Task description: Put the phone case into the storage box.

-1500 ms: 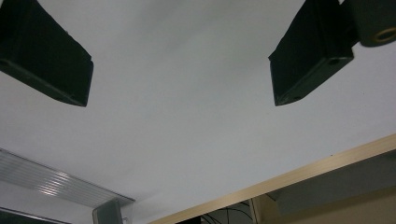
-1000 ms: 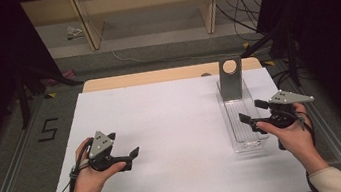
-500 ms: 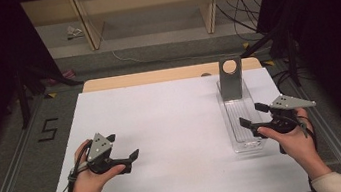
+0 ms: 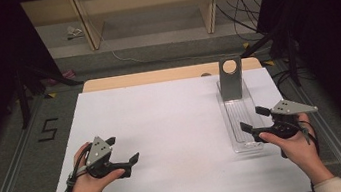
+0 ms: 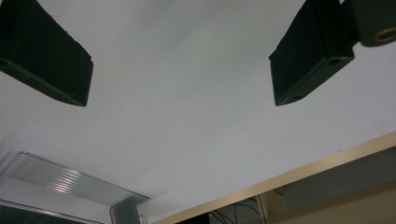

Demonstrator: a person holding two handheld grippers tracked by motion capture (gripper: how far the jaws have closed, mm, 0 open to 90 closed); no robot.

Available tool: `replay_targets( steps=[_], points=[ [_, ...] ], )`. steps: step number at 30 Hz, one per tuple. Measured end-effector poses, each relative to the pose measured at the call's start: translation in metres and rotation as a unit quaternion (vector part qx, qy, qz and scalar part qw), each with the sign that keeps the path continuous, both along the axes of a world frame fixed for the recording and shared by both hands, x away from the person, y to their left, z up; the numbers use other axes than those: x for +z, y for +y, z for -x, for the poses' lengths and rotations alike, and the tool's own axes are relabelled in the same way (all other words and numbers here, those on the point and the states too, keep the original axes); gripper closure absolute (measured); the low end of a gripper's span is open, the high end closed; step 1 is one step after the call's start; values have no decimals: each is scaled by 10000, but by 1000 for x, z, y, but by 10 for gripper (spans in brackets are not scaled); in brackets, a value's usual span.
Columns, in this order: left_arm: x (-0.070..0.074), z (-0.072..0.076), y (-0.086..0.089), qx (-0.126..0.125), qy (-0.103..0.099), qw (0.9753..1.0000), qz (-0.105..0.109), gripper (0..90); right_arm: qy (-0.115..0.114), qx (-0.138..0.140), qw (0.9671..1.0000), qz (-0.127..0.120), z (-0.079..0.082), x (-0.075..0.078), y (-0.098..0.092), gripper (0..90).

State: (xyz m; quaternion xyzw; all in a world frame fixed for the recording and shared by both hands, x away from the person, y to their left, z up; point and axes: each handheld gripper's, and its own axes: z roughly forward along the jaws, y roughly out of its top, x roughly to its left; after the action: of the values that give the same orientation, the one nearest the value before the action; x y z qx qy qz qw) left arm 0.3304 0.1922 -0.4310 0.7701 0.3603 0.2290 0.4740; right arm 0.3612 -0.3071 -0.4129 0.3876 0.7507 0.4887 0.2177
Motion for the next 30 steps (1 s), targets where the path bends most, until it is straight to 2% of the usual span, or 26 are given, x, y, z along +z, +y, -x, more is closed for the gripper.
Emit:
replay_targets(
  steps=[30],
  points=[
    [0, 16, 4, -98, -46, 9999, 13, 52, -17, 91, 10000, 2, 7, -5, -1, 167]
  ],
)
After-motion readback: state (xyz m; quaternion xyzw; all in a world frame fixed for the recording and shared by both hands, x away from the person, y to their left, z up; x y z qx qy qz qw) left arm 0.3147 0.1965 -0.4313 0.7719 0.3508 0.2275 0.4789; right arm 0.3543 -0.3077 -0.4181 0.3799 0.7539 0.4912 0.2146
